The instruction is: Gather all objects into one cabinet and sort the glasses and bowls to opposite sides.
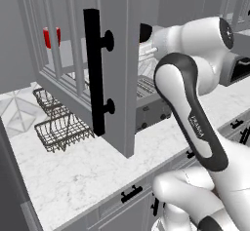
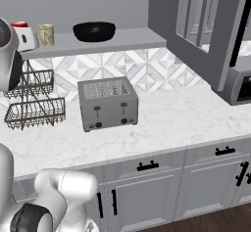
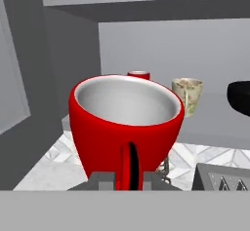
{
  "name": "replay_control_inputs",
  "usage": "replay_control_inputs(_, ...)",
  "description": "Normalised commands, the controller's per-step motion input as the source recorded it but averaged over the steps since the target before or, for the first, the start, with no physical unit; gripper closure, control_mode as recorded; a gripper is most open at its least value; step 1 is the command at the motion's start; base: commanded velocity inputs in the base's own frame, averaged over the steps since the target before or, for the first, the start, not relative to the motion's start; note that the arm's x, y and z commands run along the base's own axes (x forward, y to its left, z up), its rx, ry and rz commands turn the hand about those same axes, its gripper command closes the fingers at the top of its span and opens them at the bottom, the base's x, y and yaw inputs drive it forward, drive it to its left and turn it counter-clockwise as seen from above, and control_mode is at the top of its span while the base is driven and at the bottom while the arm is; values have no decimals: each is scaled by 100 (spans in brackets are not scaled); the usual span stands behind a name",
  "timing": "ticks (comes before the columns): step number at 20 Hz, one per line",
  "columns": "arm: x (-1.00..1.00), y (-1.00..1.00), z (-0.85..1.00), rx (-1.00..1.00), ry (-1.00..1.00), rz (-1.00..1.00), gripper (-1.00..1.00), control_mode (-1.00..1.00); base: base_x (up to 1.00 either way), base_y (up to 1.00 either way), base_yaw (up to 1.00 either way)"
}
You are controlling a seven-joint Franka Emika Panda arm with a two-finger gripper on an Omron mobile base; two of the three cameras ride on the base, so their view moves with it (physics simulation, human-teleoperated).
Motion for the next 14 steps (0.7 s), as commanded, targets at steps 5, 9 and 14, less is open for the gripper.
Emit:
replay_control_inputs(5, 58, 0, 0, -8, 0, -1, 100, -100, 0, 0, 0)
replay_control_inputs(9, 39, 18, 0, -5, 0, 0, 100, -100, 0, 0, 0)
replay_control_inputs(14, 24, 34, 0, -10, 0, 0, 100, -100, 0, 0, 0)
